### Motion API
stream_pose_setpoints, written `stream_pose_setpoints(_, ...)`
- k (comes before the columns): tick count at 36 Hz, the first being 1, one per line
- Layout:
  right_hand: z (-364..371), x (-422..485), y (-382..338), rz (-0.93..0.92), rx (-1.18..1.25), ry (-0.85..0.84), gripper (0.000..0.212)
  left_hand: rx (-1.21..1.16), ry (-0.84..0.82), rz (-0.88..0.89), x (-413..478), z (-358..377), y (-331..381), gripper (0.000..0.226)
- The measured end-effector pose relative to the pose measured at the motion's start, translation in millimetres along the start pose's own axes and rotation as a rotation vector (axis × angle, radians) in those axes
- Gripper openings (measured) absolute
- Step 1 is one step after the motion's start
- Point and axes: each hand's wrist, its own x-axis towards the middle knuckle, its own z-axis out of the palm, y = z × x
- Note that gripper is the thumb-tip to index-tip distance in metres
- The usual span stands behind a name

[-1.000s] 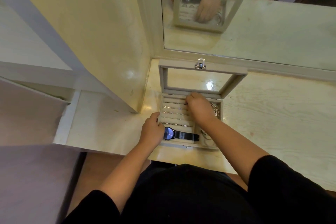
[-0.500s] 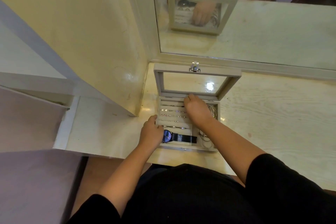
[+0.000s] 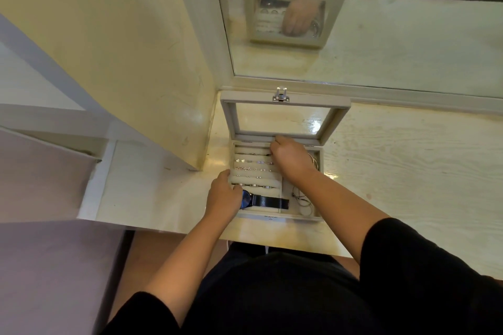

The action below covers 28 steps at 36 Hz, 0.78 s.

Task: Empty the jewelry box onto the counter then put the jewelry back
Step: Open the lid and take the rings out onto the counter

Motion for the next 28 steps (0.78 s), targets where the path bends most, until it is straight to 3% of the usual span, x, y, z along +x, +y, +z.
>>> stream_pose_setpoints(7,1.9,-1.7,0.4,-0.009,0.011,0.025,0.025,-0.016,0.019,0.007,-3.4,-0.6,-0.8,0.049)
stream_pose_setpoints(13,1.0,-5.9,-0.9,-0.001,0.124,0.141,0.024,0.003,0.08,0.047,-7.9,5.9,-1.1,0.047)
stream_pose_setpoints(17,-1.8,-15.2,-2.5,0.053,0.301,0.22,0.021,0.048,0.137,0.1,-16.0,13.6,1.8,0.048)
stream_pose_setpoints(28,1.4,-63.8,34.6,0.433,0.913,0.222,0.008,0.114,0.102,0.268,-22.3,52.8,25.9,0.044)
